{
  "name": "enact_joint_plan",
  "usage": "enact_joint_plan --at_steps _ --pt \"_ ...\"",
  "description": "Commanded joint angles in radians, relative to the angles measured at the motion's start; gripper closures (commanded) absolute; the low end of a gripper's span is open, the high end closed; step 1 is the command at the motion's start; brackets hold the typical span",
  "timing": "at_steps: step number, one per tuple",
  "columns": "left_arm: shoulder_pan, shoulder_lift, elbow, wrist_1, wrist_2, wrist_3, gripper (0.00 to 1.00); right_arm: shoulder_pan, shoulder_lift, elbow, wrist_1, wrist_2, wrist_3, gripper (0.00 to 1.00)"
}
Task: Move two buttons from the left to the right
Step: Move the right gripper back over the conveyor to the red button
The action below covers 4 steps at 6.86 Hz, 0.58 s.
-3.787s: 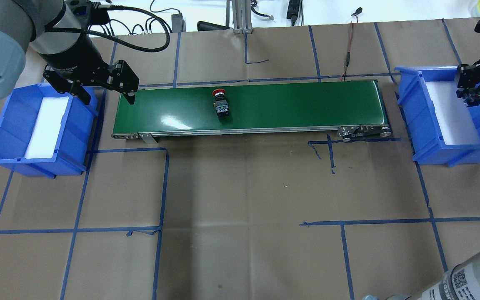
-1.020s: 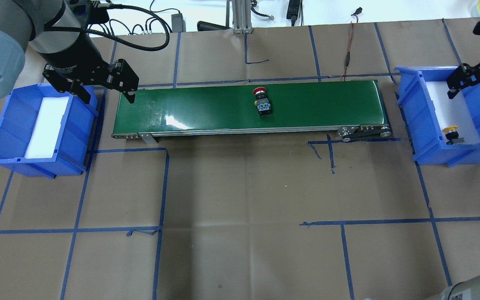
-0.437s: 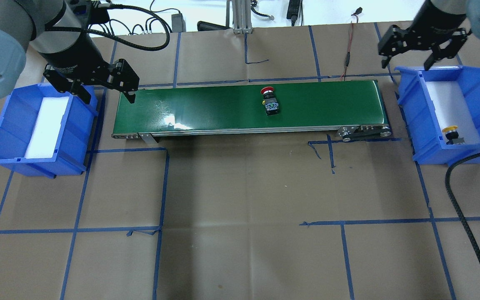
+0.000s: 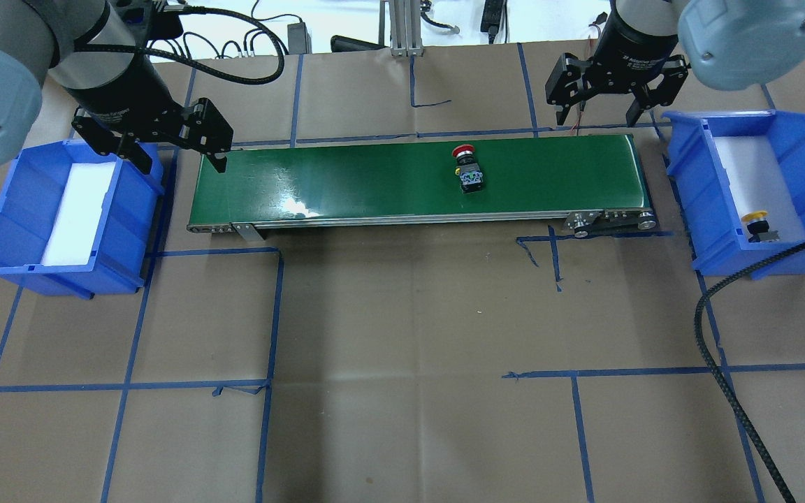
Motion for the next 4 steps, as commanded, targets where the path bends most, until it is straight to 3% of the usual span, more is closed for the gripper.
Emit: enact_joint_plan --at_steps 1,4 --pt "0.0 0.0 0.001 0.0 0.001 0.0 0.0 0.002 0.026 0.001 -0.004 0.014 0.0 0.0" --pt "0.0 0.0 0.001 0.0 0.0 0.0 0.0 0.002 0.083 0.004 -0.009 0.013 -0.006 0.0"
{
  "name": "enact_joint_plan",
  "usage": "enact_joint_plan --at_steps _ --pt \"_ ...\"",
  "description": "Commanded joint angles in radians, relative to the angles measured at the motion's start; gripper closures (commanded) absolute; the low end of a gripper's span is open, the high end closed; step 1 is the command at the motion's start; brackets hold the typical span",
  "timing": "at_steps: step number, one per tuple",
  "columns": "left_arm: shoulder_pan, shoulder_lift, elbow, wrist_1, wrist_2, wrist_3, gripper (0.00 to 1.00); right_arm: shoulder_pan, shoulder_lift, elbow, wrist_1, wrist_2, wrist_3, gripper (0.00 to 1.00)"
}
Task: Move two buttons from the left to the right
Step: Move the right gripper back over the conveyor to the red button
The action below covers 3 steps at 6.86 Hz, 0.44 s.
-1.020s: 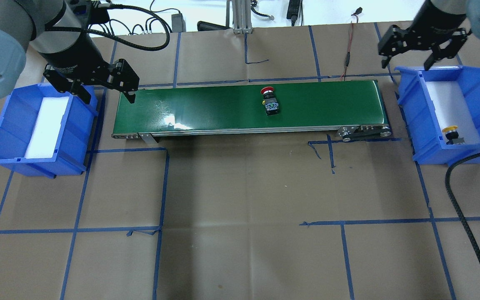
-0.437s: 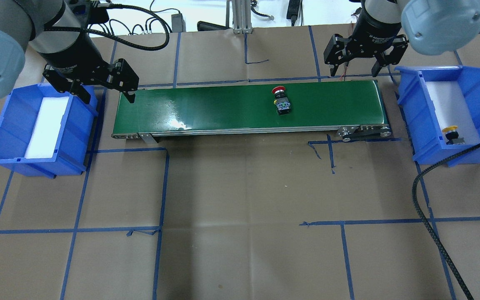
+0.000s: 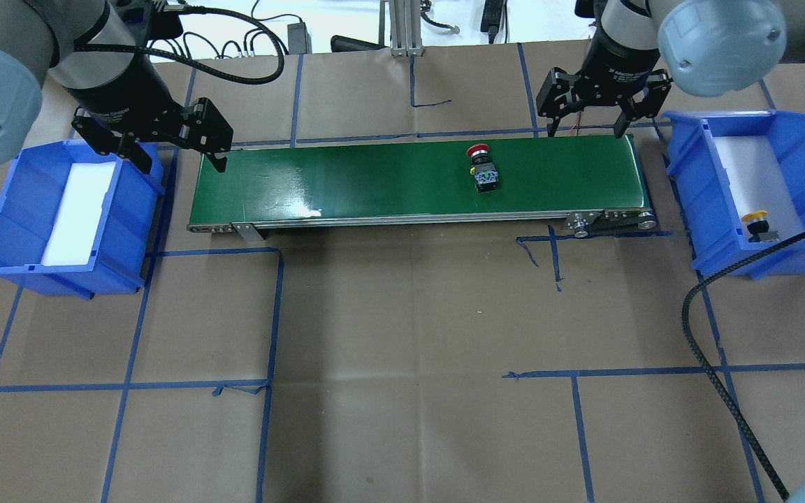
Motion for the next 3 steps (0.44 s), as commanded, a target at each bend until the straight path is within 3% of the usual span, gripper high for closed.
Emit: enact_joint_plan --at_steps 1,3 --pt "0.0 0.0 0.0 0.0 0.0 -0.002 0.0 0.0 0.043 -0.004 -0.005 0.001 -0.001 0.0" --pt "0.0 0.0 0.0 0.0 0.0 -0.002 0.0 0.0 0.1 -0.005 -0.107 0.003 0.01 0.01"
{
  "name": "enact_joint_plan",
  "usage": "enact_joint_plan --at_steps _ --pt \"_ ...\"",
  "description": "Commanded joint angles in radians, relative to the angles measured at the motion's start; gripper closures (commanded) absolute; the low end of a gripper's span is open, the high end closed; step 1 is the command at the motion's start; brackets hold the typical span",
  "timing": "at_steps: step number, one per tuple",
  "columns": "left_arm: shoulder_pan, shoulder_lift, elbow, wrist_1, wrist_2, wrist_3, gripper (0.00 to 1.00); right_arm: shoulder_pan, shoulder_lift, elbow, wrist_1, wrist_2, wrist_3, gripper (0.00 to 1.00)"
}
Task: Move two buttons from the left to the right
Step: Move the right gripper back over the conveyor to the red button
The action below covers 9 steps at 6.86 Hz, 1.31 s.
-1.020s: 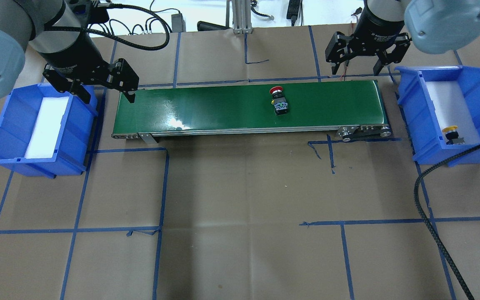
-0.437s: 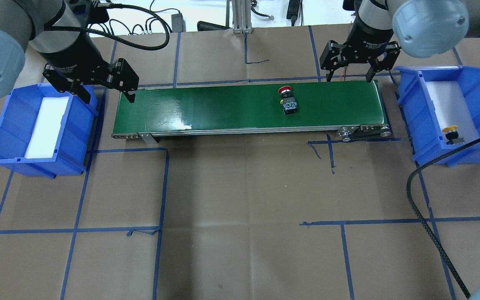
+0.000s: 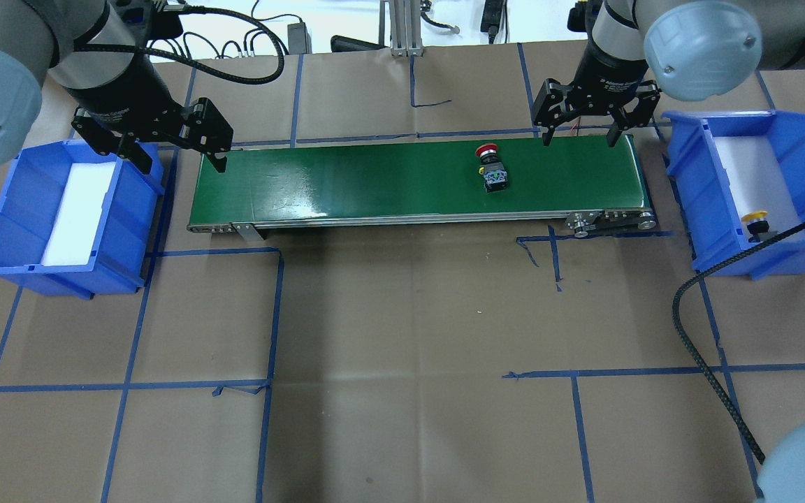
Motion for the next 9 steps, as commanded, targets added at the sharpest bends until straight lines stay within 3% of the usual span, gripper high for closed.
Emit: enact_joint_plan --at_steps 1,3,4,6,9 --pt "-0.001 0.0 0.0 0.0 0.0 0.001 0.0 0.0 0.06 -0.004 -0.065 0.003 0.006 0.01" --pt "0.001 0.0 0.0 0.0 0.0 -0.001 0.0 0.0 0.104 -0.03 -0.064 0.006 0.005 0.01" --pt "-0.001 0.0 0.0 0.0 0.0 -0.001 0.0 0.0 0.134 -0.062 -0.065 0.063 0.005 0.01" --pt "-0.001 0.0 0.0 0.0 0.0 -0.001 0.0 -0.002 0.204 -0.114 -0.07 0.086 -0.008 0.01" --pt "-0.001 0.0 0.0 0.0 0.0 0.001 0.0 0.0 0.238 -0.096 -0.065 0.083 -0.009 0.01"
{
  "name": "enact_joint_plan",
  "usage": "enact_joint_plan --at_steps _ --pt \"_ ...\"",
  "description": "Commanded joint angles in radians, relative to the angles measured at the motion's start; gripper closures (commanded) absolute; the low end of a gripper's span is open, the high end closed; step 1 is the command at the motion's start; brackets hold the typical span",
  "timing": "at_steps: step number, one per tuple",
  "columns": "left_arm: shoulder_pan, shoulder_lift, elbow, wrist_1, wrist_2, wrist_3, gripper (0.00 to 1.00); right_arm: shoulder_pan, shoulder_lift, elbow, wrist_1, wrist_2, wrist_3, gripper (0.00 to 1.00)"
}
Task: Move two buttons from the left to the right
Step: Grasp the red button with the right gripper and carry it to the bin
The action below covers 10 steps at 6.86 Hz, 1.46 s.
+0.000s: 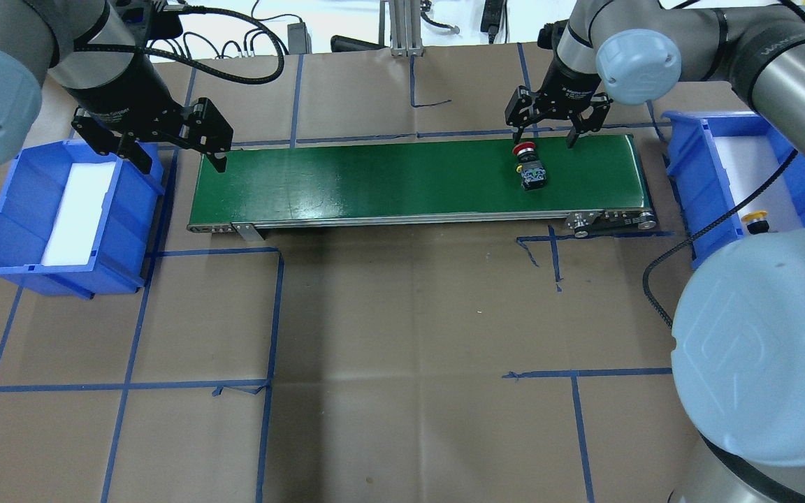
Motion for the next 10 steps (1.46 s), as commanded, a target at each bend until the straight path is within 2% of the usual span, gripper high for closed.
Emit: enact_joint_plan --at_steps 1,2,3,5,6,8,10 --pt "0.0 0.0 0.002 0.0 0.0 -0.001 0.0 -0.001 0.011 0.04 0.004 -0.013 -0.009 0.01" --pt "0.0 0.0 0.0 0.0 0.001 0.001 0.0 -0.001 0.011 0.059 0.001 -0.011 -0.009 0.01" --pt "0.0 0.0 0.0 0.0 0.001 0.001 0.0 -0.001 0.011 0.059 0.001 -0.02 -0.013 0.13" --pt "0.0 0.0 0.0 0.0 0.0 0.001 0.0 -0.004 0.005 0.051 0.01 -0.139 -0.073 0.82" --pt "0.0 0.0 0.0 0.0 0.001 0.001 0.0 -0.01 -0.002 0.042 0.003 -0.178 -0.075 0.94" --pt "0.0 0.0 0.002 0.0 0.001 0.001 0.0 -0.04 -0.011 -0.008 0.021 -0.181 -0.069 0.95" --pt "0.0 0.0 0.002 0.0 0.001 0.001 0.0 -0.19 -0.094 -0.117 0.251 -0.209 -0.093 0.95"
